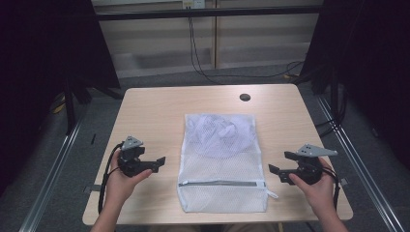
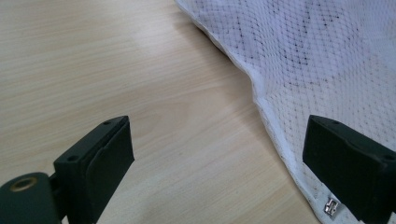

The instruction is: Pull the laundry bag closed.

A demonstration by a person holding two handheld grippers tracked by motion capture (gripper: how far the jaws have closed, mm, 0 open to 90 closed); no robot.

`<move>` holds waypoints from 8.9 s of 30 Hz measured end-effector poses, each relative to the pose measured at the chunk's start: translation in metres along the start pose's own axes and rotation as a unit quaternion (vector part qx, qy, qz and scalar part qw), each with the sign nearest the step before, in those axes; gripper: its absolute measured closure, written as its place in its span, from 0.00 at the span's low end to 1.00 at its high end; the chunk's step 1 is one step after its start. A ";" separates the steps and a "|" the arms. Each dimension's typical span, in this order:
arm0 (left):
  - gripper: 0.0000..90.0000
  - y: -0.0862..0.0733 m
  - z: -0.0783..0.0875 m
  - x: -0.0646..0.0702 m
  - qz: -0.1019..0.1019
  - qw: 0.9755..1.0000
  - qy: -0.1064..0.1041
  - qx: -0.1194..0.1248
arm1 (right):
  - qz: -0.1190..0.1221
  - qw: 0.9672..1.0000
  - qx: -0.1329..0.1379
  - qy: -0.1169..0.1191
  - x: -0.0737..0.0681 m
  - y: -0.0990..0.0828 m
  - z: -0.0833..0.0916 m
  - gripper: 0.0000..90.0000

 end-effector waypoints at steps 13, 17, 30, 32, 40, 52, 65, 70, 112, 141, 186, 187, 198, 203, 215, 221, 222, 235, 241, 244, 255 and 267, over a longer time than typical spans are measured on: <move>0.09 -0.004 -0.005 0.006 0.002 1.000 -0.005 -0.014 | 0.016 0.999 -0.019 0.045 -0.036 0.009 -0.016 0.18; 0.09 -0.004 -0.005 0.005 0.001 1.000 -0.006 -0.011 | 0.016 0.996 -0.032 0.078 -0.054 0.013 -0.024 0.20; 0.10 -0.004 0.000 0.001 0.002 1.000 -0.003 -0.011 | 0.021 0.994 -0.048 0.098 -0.080 0.020 -0.044 0.19; 0.10 -0.004 0.000 0.001 0.003 1.000 -0.002 -0.011 | 0.020 0.994 -0.048 0.098 -0.082 0.021 -0.047 0.20; 0.10 -0.005 -0.001 0.003 0.000 1.000 -0.007 -0.014 | 0.019 0.993 -0.049 0.108 -0.093 0.024 -0.055 0.19; 0.10 -0.005 0.000 0.002 0.005 1.000 -0.010 -0.012 | 0.032 0.990 -0.063 0.124 -0.114 0.023 -0.070 0.19; 0.10 -0.005 0.000 0.004 0.007 1.000 -0.013 -0.012 | 0.038 0.986 -0.069 0.145 -0.138 0.028 -0.085 0.19; 0.10 -0.005 0.000 0.004 0.006 1.000 -0.015 -0.012 | 0.039 0.985 -0.073 0.152 -0.145 0.028 -0.090 0.19; 0.10 -0.004 0.002 0.006 0.003 1.000 -0.022 -0.012 | 0.040 0.977 -0.086 0.190 -0.192 0.034 -0.123 0.22; 0.11 -0.004 0.002 0.008 0.005 1.000 -0.024 -0.012 | 0.004 0.971 -0.114 0.212 -0.216 0.024 -0.143 0.38; 0.11 -0.005 0.002 0.007 0.003 1.000 -0.022 -0.015 | -0.055 0.964 -0.156 0.211 -0.223 0.001 -0.164 0.74; 0.11 -0.005 0.003 0.007 0.003 1.000 -0.021 -0.014 | -0.056 0.963 -0.156 0.212 -0.223 0.001 -0.164 0.75; 0.11 -0.005 0.002 0.007 0.002 1.000 -0.021 -0.015 | -0.070 0.959 -0.150 0.228 -0.228 0.004 -0.167 0.82; 0.11 -0.005 0.002 0.007 0.001 1.000 -0.021 -0.016 | -0.068 0.959 -0.151 0.228 -0.229 0.004 -0.168 0.85; 0.12 -0.006 0.002 0.007 0.000 1.000 -0.021 -0.017 | -0.077 0.958 -0.156 0.229 -0.232 0.001 -0.173 0.89; 0.12 -0.005 0.002 0.007 0.002 1.000 -0.019 -0.016 | -0.072 0.959 -0.161 0.220 -0.230 0.000 -0.175 0.93; 0.12 -0.005 0.002 0.007 0.002 1.000 -0.020 -0.016 | -0.071 0.959 -0.161 0.220 -0.230 -0.001 -0.175 0.93; 0.12 -0.005 0.004 0.007 0.004 1.000 -0.021 -0.015 | -0.054 0.960 -0.160 0.225 -0.231 0.001 -0.172 0.95; 0.12 -0.005 0.004 0.009 0.009 0.999 -0.029 -0.014 | -0.065 0.960 -0.144 0.230 -0.229 0.009 -0.167 0.97; 0.12 -0.005 0.004 0.010 0.011 0.999 -0.032 -0.015 | -0.075 0.960 -0.135 0.233 -0.227 0.014 -0.164 0.97; 0.12 -0.007 0.003 0.018 0.021 0.998 -0.055 -0.018 | -0.087 0.960 -0.120 0.236 -0.223 0.022 -0.157 0.97; 0.13 -0.011 0.004 0.027 0.034 0.995 -0.096 -0.025 | -0.104 0.962 -0.102 0.231 -0.216 0.032 -0.151 0.97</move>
Point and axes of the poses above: each handheld gripper's, and its own axes: z roughly backward along the jaws, y roughly out of its top, x roughly to its right, the point moved 8 cm from there along -z, roughly forward along the jaws, and after that the axes turned 6 degrees about x, right-handed, at the moved point
